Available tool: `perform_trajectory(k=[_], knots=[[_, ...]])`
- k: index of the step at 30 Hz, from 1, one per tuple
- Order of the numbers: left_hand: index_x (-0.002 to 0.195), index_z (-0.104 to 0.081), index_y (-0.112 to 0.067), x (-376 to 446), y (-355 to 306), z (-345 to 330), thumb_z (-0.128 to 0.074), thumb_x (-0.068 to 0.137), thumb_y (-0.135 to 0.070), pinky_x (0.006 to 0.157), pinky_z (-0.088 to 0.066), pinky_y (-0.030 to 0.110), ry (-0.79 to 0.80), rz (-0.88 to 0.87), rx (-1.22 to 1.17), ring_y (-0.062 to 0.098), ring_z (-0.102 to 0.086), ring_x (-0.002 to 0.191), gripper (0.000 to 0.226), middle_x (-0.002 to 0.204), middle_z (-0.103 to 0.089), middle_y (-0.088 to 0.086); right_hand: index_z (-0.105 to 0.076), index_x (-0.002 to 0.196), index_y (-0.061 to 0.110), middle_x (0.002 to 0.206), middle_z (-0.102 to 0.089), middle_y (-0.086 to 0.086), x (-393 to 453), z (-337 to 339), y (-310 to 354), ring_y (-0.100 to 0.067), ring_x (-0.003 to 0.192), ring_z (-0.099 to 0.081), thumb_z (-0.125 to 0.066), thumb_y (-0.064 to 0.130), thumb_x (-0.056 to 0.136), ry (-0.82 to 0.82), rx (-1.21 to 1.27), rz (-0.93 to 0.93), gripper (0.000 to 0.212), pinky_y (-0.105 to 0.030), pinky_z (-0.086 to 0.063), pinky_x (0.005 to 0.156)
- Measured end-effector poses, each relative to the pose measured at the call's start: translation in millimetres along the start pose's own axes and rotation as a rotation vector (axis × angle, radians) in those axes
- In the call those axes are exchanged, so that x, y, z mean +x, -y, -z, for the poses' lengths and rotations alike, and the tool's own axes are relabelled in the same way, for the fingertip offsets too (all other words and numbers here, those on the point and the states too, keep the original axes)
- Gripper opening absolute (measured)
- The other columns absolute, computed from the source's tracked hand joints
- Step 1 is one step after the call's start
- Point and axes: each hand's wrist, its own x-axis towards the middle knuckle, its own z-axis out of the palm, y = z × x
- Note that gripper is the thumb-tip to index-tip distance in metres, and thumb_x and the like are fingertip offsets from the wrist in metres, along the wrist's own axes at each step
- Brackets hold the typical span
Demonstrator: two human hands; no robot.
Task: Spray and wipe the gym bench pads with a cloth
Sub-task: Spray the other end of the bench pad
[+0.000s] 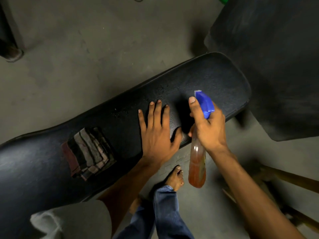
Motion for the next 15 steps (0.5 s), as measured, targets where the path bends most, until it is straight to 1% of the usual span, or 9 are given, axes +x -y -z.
perform_trajectory(k=[1, 4, 5, 6, 8, 9, 12, 13, 15], knots=[[0.161, -0.040, -0.008, 6.1, -4.2, -0.7, -0.057, 0.093, -0.055, 0.130, -0.011, 0.067, 0.003, -0.025, -0.004, 0.036, -0.021, 0.164, 0.084, 0.174, -0.029, 0.018, -0.067, 0.094, 0.023, 0.082, -0.066, -0.024, 3.6, 4.1, -1.1, -0.037, 0.051, -0.067, -0.058, 0.069, 0.095, -0.025, 0.009, -0.015, 0.047, -0.052, -0.059, 0.055], [0.166, -0.032, -0.010, 23.7, -16.7, -7.0, -0.057, 0.092, -0.057, 0.131, -0.008, 0.065, 0.018, -0.093, -0.026, 0.035, -0.013, 0.166, 0.092, 0.177, -0.019, 0.017, -0.063, 0.088, 0.010, 0.078, -0.066, -0.024, 12.2, 16.0, -8.9, -0.040, 0.054, -0.067, -0.059, 0.069, 0.098, -0.091, -0.003, -0.029, 0.059, -0.055, -0.059, 0.059], [0.166, -0.031, -0.010, 27.7, -19.2, -9.8, -0.057, 0.092, -0.057, 0.132, -0.008, 0.065, 0.025, -0.107, -0.038, 0.034, -0.012, 0.166, 0.092, 0.178, -0.017, 0.017, -0.062, 0.087, 0.006, 0.077, -0.066, -0.023, 13.3, 19.3, -11.6, -0.038, 0.053, -0.068, -0.060, 0.066, 0.099, -0.108, -0.007, -0.033, 0.061, -0.053, -0.059, 0.058], [0.167, -0.030, -0.010, 30.2, -20.7, -12.7, -0.056, 0.093, -0.057, 0.132, -0.007, 0.064, 0.036, -0.117, -0.042, 0.034, -0.011, 0.167, 0.091, 0.178, -0.016, 0.017, -0.062, 0.087, 0.003, 0.076, -0.066, -0.023, 13.4, 22.6, -13.8, -0.033, 0.050, -0.068, -0.061, 0.062, 0.102, -0.121, 0.001, -0.035, 0.061, -0.047, -0.059, 0.054], [0.167, -0.028, -0.012, 31.1, -21.7, -17.1, -0.053, 0.095, -0.056, 0.133, -0.006, 0.062, 0.056, -0.122, -0.032, 0.033, -0.010, 0.167, 0.089, 0.178, -0.016, 0.017, -0.061, 0.087, -0.002, 0.072, -0.065, -0.024, 10.6, 28.0, -17.8, -0.025, 0.042, -0.065, -0.064, 0.050, 0.107, -0.134, 0.017, -0.022, 0.056, -0.036, -0.054, 0.045], [0.168, -0.028, -0.012, 30.5, -21.4, -18.1, -0.052, 0.095, -0.057, 0.133, -0.006, 0.062, 0.058, -0.122, -0.029, 0.033, -0.010, 0.167, 0.088, 0.178, -0.016, 0.016, -0.060, 0.088, -0.002, 0.071, -0.065, -0.023, 7.7, 29.9, -19.4, -0.024, 0.041, -0.065, -0.064, 0.048, 0.107, -0.138, 0.013, -0.017, 0.054, -0.035, -0.053, 0.044], [0.167, -0.031, -0.011, 30.6, -20.1, -18.3, -0.052, 0.095, -0.056, 0.133, -0.007, 0.062, 0.049, -0.130, -0.039, 0.034, -0.013, 0.166, 0.088, 0.177, -0.019, 0.017, -0.062, 0.096, 0.006, 0.073, -0.066, -0.018, -2.0, 31.7, -23.6, -0.028, 0.046, -0.067, -0.062, 0.058, 0.102, -0.114, -0.021, -0.008, 0.053, -0.045, -0.057, 0.050], [0.166, -0.032, -0.011, 31.0, -19.9, -17.8, -0.053, 0.094, -0.056, 0.133, -0.008, 0.063, 0.047, -0.130, -0.041, 0.035, -0.014, 0.166, 0.088, 0.177, -0.020, 0.018, -0.062, 0.100, 0.006, 0.073, -0.066, -0.018, -5.8, 31.4, -24.9, -0.029, 0.045, -0.066, -0.062, 0.059, 0.101, -0.099, -0.024, -0.016, 0.053, -0.046, -0.057, 0.050], [0.165, -0.033, -0.010, 31.6, -20.7, -17.1, -0.054, 0.093, -0.056, 0.132, -0.009, 0.064, 0.047, -0.129, -0.037, 0.035, -0.015, 0.166, 0.088, 0.177, -0.021, 0.018, -0.064, 0.106, 0.003, 0.073, -0.066, -0.019, -12.3, 33.6, -25.1, -0.025, 0.042, -0.065, -0.064, 0.054, 0.103, -0.093, -0.016, -0.020, 0.051, -0.040, -0.055, 0.047]])
